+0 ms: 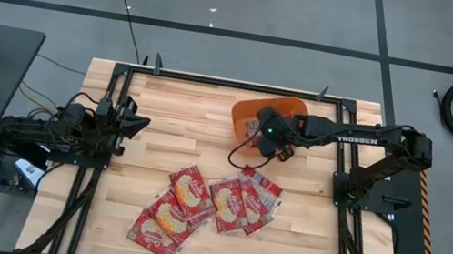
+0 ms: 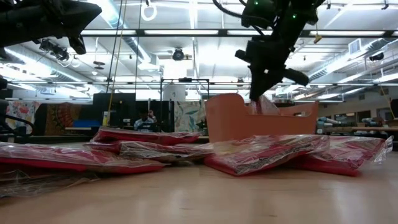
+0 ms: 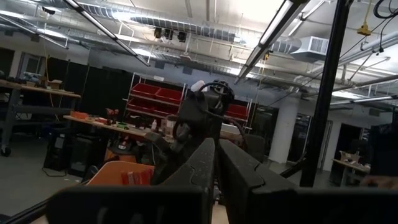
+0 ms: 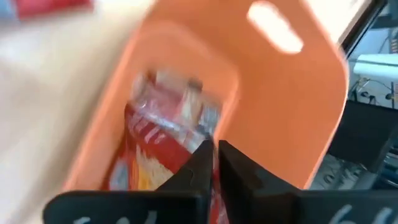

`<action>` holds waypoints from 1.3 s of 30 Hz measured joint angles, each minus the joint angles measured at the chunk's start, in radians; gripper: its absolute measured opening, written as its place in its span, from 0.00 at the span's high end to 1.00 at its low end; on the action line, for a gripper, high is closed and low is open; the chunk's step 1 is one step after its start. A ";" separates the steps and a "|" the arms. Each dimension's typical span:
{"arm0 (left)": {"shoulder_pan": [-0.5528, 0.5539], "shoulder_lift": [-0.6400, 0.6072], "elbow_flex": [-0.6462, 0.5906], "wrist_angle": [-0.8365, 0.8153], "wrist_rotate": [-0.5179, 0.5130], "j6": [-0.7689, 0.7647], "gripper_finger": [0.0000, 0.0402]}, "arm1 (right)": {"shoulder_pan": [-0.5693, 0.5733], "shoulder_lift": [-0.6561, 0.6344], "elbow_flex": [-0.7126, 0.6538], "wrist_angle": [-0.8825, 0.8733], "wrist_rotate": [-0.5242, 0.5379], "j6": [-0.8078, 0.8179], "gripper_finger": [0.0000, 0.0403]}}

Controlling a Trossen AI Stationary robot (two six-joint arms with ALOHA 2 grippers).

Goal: Sort popcorn bags into baskets
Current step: Put the red popcorn bag into the orange bin, then adjust the orange bin on the table

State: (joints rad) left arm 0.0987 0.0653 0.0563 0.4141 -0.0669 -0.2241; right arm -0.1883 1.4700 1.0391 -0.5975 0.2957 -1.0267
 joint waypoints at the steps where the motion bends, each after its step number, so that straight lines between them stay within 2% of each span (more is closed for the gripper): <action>1: 0.000 0.000 0.000 0.000 0.000 0.000 0.94 | 0.001 0.000 -0.009 0.034 -0.014 0.023 0.90; 6: 0.000 0.000 0.000 0.000 0.000 0.000 0.94 | 0.004 0.000 -0.024 0.181 -0.024 0.090 0.81; 8: 0.000 0.000 0.000 0.000 0.000 0.000 0.94 | 0.022 0.000 -0.024 0.243 0.057 0.088 0.77; 10: 0.000 0.000 0.000 0.000 0.000 0.000 0.94 | 0.053 0.000 -0.020 0.285 0.181 0.091 0.74; 12: 0.000 0.000 0.000 0.000 0.000 0.000 0.94 | 0.078 0.000 0.000 0.283 0.281 0.092 0.73; 14: 0.000 0.000 0.000 0.000 0.000 0.000 0.94 | 0.091 0.000 0.029 0.213 0.317 0.141 0.73; 16: 0.000 0.000 0.000 0.000 0.000 0.000 0.94 | 0.082 0.000 0.063 0.061 0.293 0.287 0.74; 20: 0.000 0.000 0.000 0.000 0.000 0.000 0.94 | 0.033 0.000 0.091 -0.199 0.130 0.598 0.78; 24: 0.000 0.000 0.000 0.000 0.000 -0.001 0.94 | -0.005 0.002 0.090 -0.363 0.103 0.826 0.80; 28: 0.000 0.000 0.000 0.000 0.000 -0.001 0.94 | -0.032 0.008 0.089 -0.446 0.084 0.932 0.81; 36: 0.000 0.000 0.000 0.001 0.000 -0.001 0.94 | -0.036 0.096 0.024 -0.434 0.074 1.034 0.81; 39: 0.000 0.000 0.000 0.000 0.000 -0.005 0.94 | -0.035 0.128 0.024 -0.460 0.028 1.118 0.81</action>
State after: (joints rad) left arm 0.0982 0.0654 0.0563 0.4145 -0.0669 -0.2291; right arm -0.2237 1.5983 1.0635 -1.0577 0.3241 0.0916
